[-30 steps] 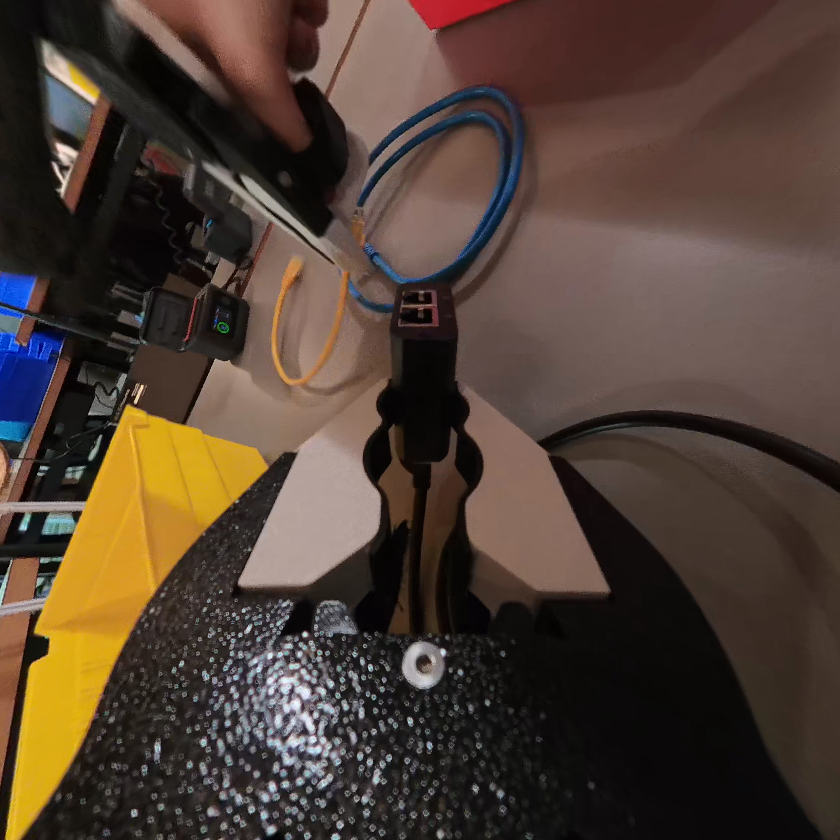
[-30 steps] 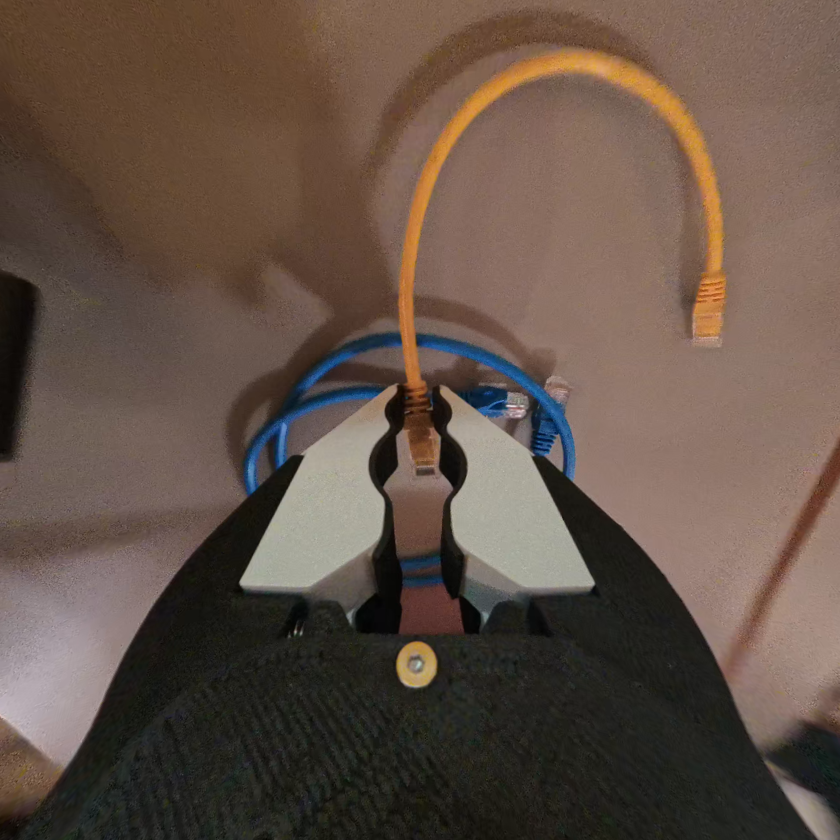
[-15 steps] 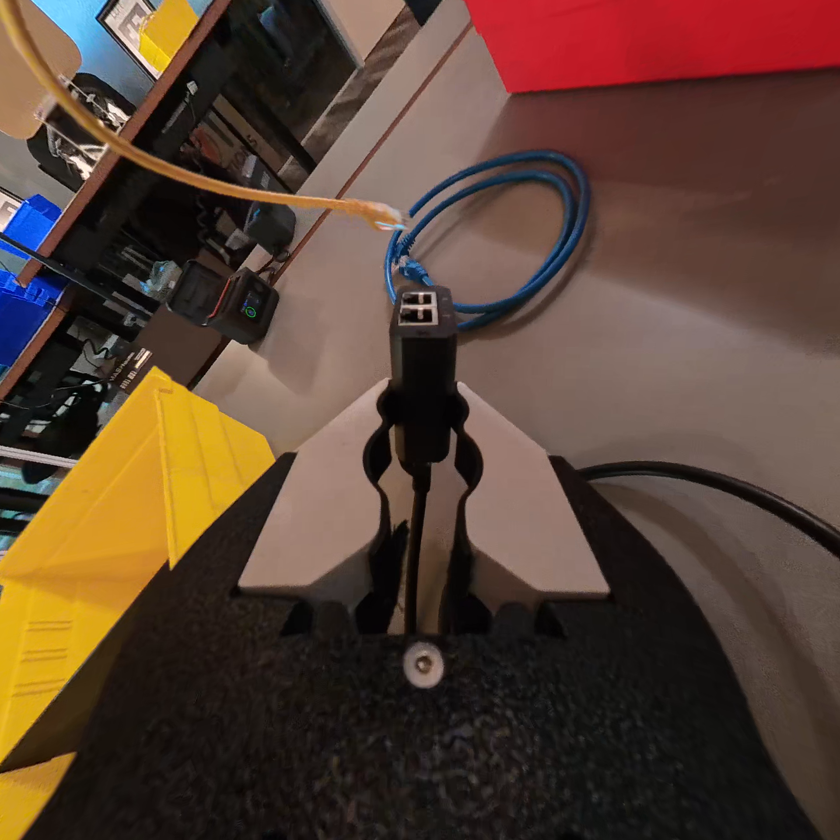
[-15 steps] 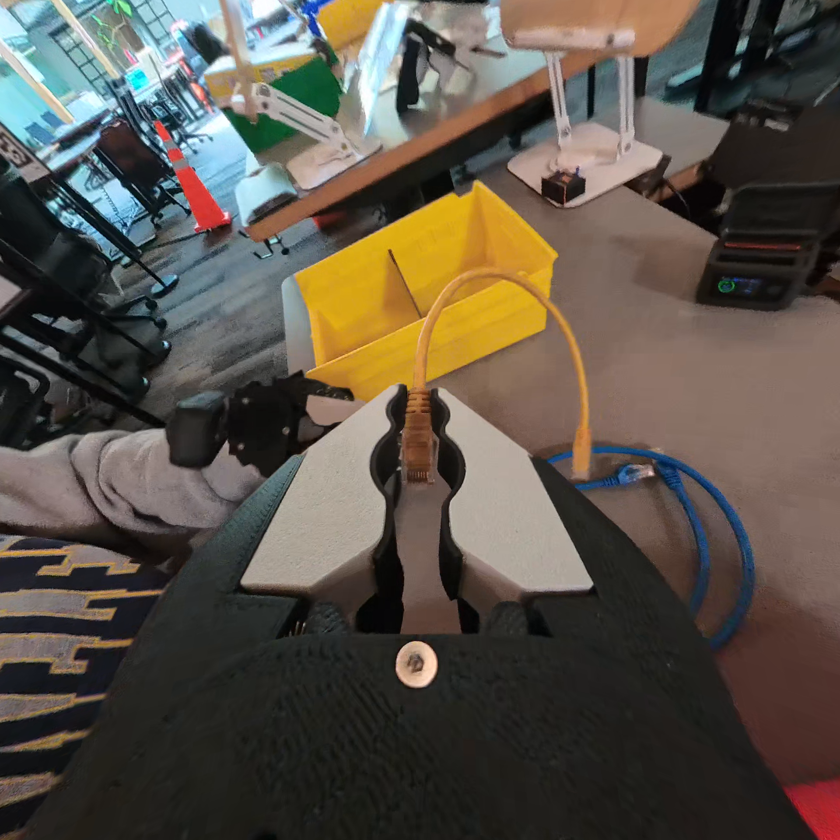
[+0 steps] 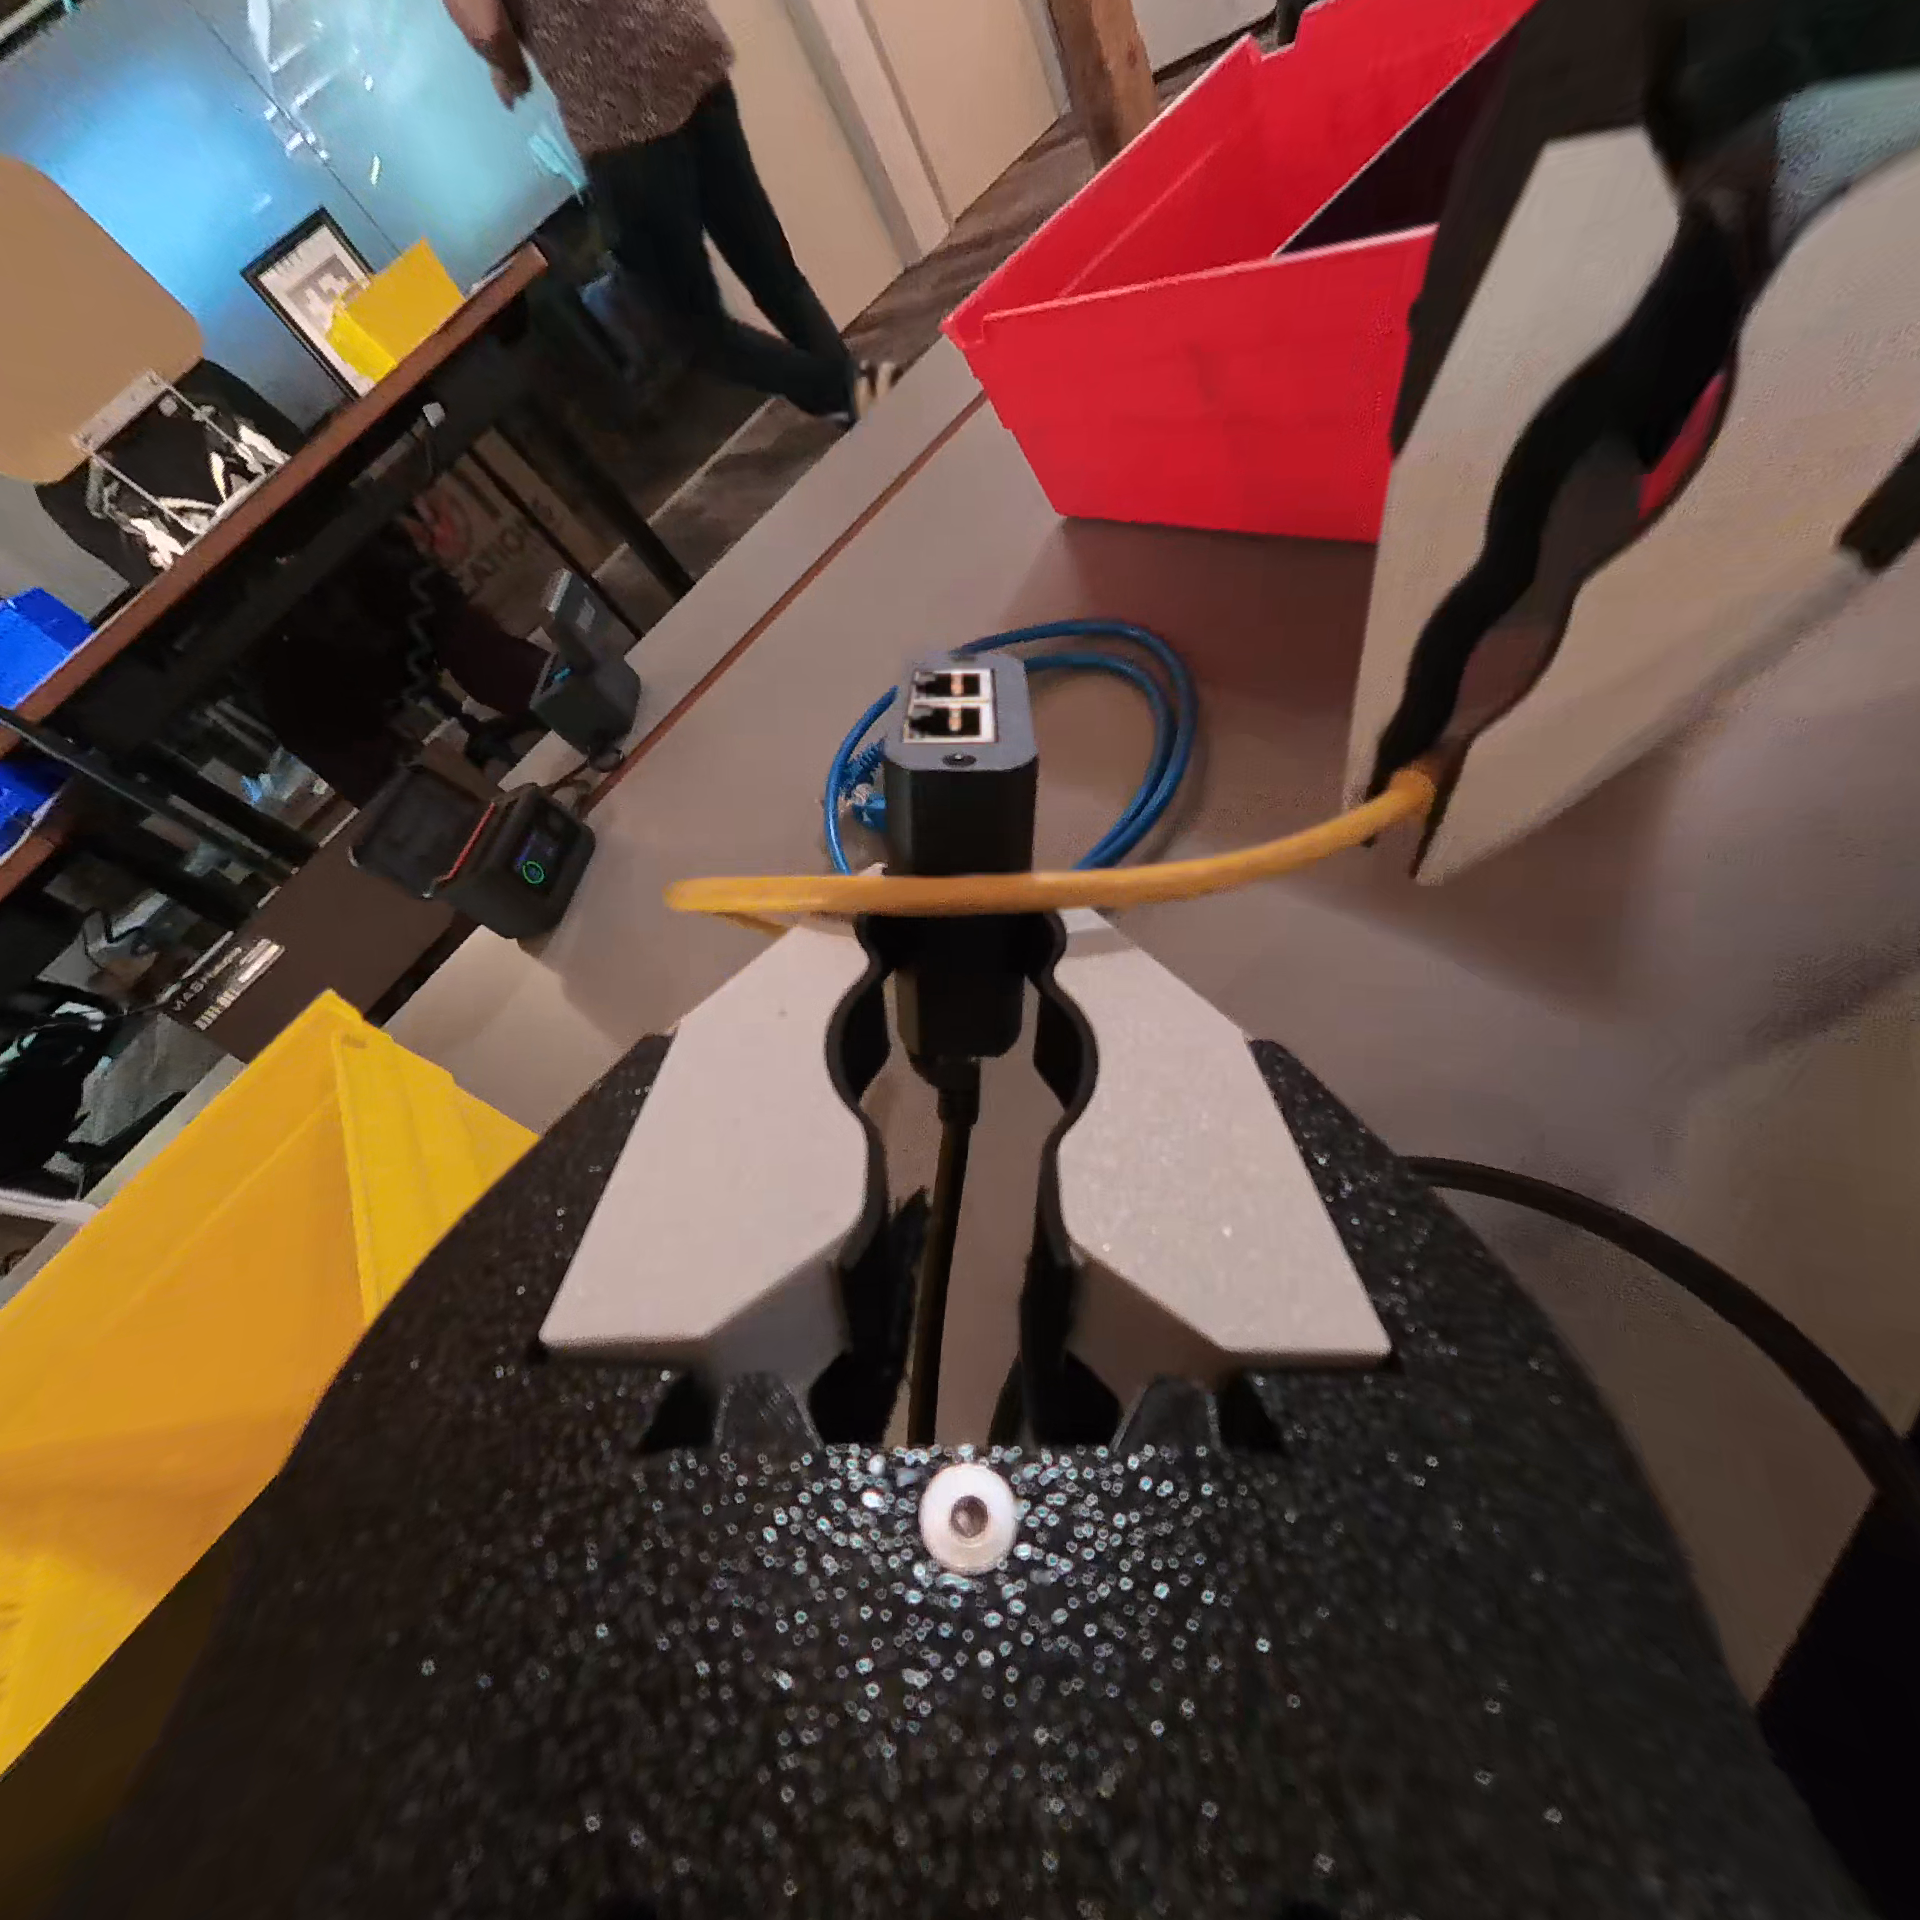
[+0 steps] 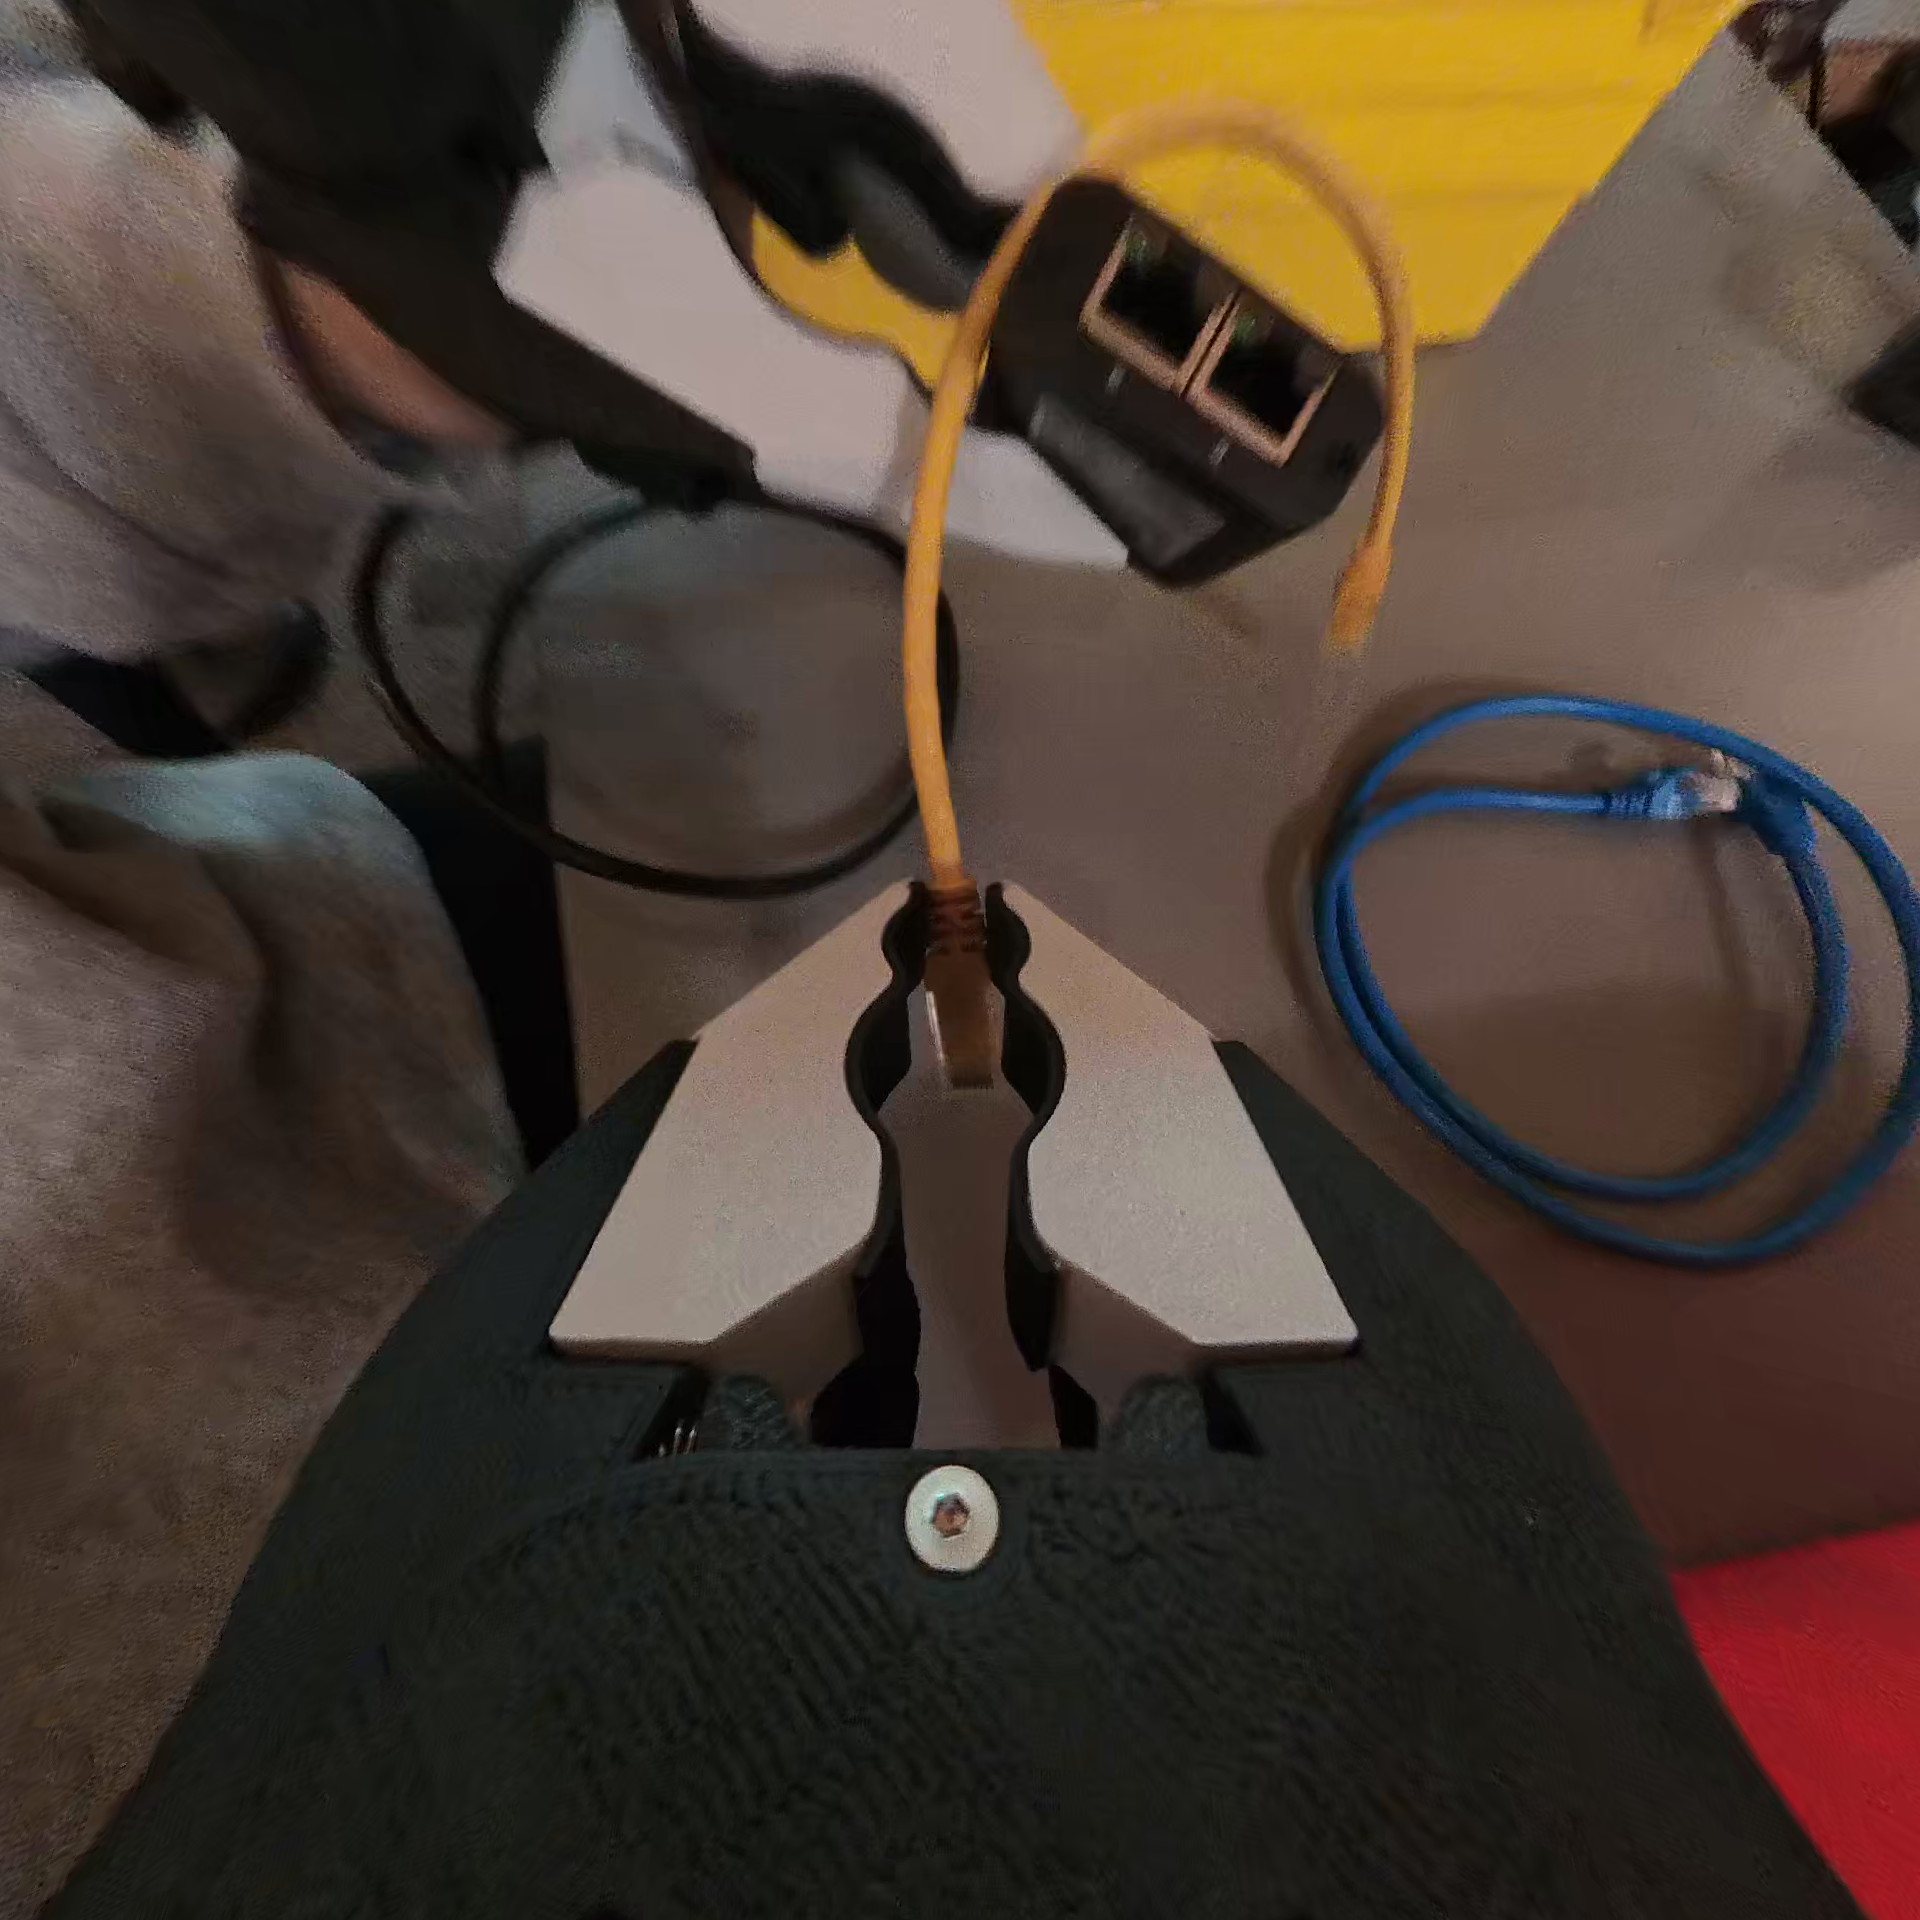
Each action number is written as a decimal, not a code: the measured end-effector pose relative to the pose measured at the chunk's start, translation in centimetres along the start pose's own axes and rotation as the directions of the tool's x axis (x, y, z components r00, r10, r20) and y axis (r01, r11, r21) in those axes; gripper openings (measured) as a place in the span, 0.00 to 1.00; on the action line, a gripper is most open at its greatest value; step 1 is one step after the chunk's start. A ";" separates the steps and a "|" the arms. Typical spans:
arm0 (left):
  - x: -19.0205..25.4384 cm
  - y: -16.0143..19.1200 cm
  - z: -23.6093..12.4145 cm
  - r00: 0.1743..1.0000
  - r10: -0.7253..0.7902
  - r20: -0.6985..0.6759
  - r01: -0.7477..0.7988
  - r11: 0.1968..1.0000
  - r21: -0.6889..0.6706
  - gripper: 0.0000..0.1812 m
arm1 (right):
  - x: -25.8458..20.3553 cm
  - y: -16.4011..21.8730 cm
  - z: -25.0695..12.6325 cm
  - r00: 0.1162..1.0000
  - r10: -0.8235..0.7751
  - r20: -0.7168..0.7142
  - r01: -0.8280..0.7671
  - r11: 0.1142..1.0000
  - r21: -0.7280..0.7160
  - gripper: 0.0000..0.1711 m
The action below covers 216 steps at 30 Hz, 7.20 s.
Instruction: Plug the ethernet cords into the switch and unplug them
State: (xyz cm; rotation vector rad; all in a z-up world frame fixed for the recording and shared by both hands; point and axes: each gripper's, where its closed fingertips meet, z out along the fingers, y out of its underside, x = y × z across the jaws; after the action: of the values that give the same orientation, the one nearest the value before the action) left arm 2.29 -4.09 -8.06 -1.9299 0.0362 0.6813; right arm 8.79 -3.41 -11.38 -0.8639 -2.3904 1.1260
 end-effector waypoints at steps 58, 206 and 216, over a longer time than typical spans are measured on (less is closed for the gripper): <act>5.1 -0.2 0.2 0.977 -0.156 -0.143 0.166 0.984 0.064 0.12 | 5.0 -6.0 -4.2 0.847 0.531 -0.008 -0.268 0.441 0.857 0.04; 2.2 3.0 1.3 0.775 0.631 0.023 -0.626 0.772 -0.111 0.12 | 24.5 -8.6 -6.2 0.769 -0.025 -0.638 0.005 0.999 -0.033 0.02; -3.7 3.4 -0.8 0.488 0.850 0.196 -0.778 0.526 -0.343 0.12 | 8.6 -6.5 -7.5 0.972 0.234 -0.026 -0.235 0.970 -0.059 0.02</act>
State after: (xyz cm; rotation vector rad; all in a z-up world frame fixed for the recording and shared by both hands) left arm -1.55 -7.27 -8.88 -1.8924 0.7601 1.7377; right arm 4.05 3.30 -1.12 -1.1987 -2.3649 1.1259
